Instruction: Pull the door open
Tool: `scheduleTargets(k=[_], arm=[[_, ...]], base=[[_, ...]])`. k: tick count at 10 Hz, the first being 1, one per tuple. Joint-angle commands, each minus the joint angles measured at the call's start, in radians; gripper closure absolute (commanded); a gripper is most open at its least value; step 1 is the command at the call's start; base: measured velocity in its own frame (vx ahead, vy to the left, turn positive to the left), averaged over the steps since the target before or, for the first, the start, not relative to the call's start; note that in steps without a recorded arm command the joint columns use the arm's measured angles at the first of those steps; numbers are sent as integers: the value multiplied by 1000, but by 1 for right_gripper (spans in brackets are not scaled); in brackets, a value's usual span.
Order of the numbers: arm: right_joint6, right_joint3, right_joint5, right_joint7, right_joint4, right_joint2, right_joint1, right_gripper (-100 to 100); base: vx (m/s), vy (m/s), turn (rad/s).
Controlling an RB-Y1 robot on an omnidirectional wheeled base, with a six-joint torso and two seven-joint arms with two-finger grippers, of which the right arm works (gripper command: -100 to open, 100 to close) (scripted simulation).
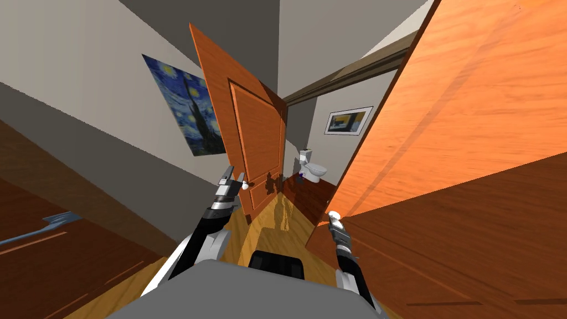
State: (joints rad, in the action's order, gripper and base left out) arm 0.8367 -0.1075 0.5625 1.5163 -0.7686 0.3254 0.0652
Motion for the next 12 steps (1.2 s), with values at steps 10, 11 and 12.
scheduleTargets(k=[10,11,12], arm=[[39,-100,-44,94,-42,71,58,100],[55,-121,-54,116,-43,85,72,100],[65,-130,-59,127,-44,94,78,100]], base=[[-206,-19,86],[-155,-22,121],[-249,-32,134]])
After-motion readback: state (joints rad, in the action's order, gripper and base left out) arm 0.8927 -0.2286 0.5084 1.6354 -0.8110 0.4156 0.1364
